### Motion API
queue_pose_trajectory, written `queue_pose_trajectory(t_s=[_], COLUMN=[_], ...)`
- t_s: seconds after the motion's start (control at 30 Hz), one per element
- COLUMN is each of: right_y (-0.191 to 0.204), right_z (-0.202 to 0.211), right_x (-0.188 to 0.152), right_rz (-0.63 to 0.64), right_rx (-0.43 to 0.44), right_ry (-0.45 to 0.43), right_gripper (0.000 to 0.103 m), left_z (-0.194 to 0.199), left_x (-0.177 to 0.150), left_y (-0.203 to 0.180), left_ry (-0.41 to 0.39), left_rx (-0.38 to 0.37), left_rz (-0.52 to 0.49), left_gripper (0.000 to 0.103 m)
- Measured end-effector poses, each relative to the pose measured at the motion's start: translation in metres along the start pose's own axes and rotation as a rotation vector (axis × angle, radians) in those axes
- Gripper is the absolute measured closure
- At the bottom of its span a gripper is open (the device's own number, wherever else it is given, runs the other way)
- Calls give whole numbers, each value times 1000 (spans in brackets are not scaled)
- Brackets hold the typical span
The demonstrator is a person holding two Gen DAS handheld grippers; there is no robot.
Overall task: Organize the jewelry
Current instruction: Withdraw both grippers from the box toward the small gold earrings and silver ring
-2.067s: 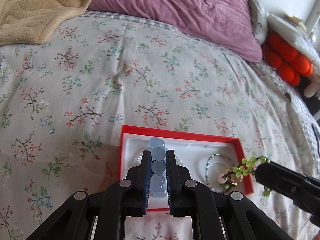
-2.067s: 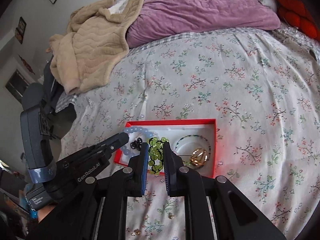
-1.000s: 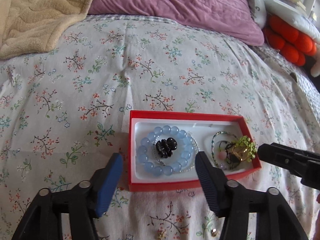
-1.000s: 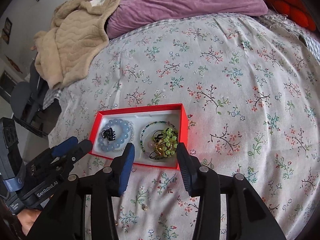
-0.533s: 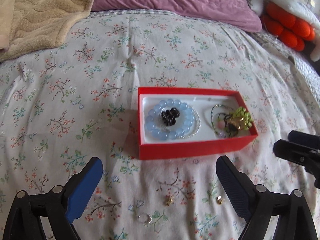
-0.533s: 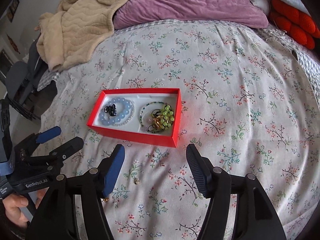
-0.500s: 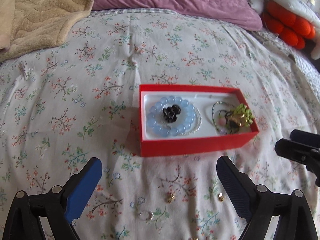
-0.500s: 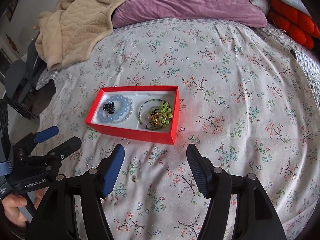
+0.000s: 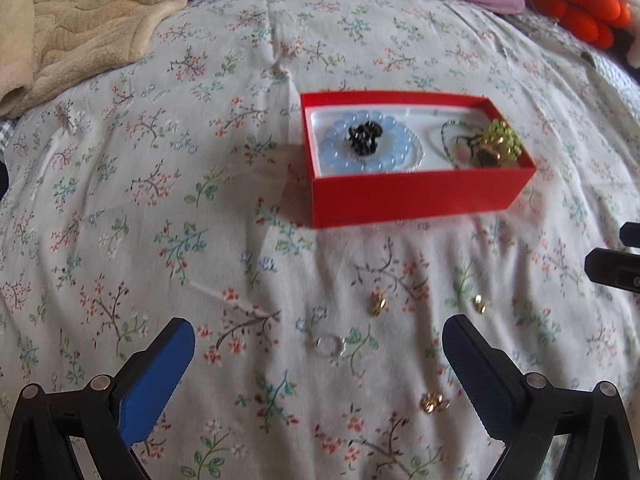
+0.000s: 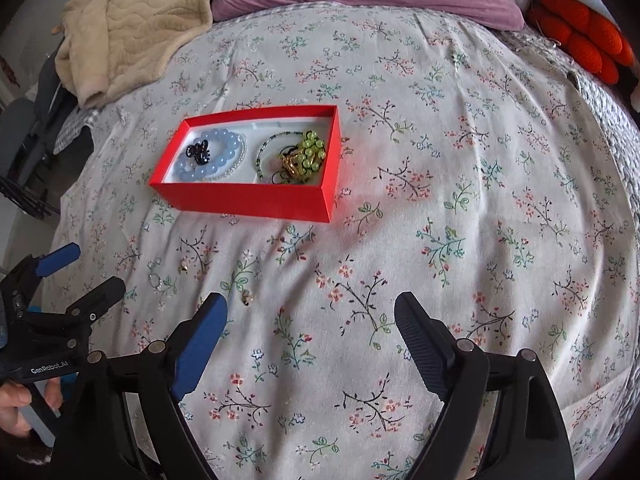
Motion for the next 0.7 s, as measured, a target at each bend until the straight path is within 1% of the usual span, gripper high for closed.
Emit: queue_pose_trajectory(t_s=[0.1,0.2,0.4,0.63,0.7], right_y=[4,7,7,0,0], right_z=[-2,-5,-16,-24,-26], right_x=[-9,-19,-37,-46,-47], right_rz=[37,79,119,116,115], right_rx=[-24,-42,-64,-90,-89], right_ry=[10,22,67,86,84], right_gripper=[14,14,14,14,14], left_z=[-2,-5,-11,-16,-19], left_x=[-11,-21,-39,-54,-57], left_y=[5,10,23,30,31], left_ry=[15,24,47,64,67], left_rx=[6,28,59,80,75], left_rz=[-9,-30,-56,-79,-79], left_gripper=[1,1,1,1,1])
Point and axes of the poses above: each gripper's, at about its wrist camera, not at the fingertips, and z roughly against the way its jaws point, y to its left, x to its top, the point moved 5 cm from there along -z, roughly the way its jaws point, and after that the axes turned 2 degrees about -y, right-handed, at the moved point
